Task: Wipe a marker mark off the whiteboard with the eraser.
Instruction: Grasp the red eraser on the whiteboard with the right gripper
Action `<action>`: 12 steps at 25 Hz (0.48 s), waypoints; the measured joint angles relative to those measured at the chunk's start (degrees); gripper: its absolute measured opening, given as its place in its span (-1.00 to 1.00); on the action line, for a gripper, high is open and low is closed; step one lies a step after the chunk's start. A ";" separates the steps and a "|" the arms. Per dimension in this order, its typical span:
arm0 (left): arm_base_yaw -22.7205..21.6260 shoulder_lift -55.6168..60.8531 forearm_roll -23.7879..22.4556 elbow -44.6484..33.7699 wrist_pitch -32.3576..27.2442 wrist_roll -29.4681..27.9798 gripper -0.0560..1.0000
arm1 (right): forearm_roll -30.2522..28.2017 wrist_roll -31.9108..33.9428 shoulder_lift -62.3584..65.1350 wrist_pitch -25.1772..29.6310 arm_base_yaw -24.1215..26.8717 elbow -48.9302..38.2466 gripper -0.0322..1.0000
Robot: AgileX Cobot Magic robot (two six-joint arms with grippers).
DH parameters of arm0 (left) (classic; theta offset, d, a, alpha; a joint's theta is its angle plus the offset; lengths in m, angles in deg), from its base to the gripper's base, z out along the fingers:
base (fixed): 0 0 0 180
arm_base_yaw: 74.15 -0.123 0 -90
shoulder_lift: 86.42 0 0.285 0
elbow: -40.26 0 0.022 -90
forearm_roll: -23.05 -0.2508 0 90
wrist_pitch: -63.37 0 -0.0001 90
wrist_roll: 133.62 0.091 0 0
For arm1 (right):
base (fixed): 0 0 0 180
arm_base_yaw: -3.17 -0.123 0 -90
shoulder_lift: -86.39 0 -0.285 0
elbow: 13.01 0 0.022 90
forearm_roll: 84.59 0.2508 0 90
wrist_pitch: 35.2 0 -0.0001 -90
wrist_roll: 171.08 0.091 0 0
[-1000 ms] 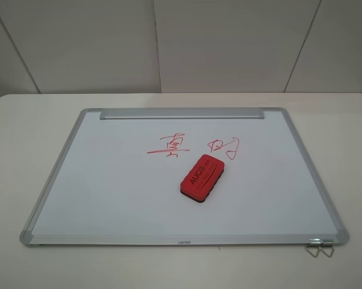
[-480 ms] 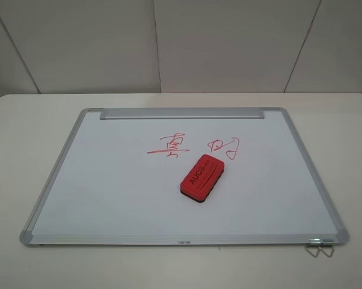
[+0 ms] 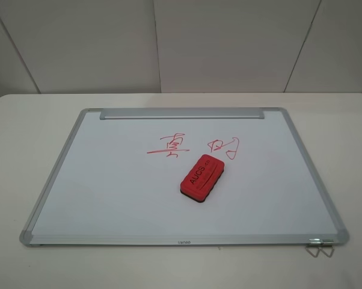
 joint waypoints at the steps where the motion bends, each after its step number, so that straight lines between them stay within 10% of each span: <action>1: 0.00 0.00 0.00 0.00 0.00 0.00 0.57 | 0.89 0.00 -4.41 -1.09 0.00 1.65 0.57; 12: 0.00 0.00 0.00 0.00 0.00 0.00 0.57 | 2.16 20.25 -46.55 -9.71 -16.90 19.89 0.57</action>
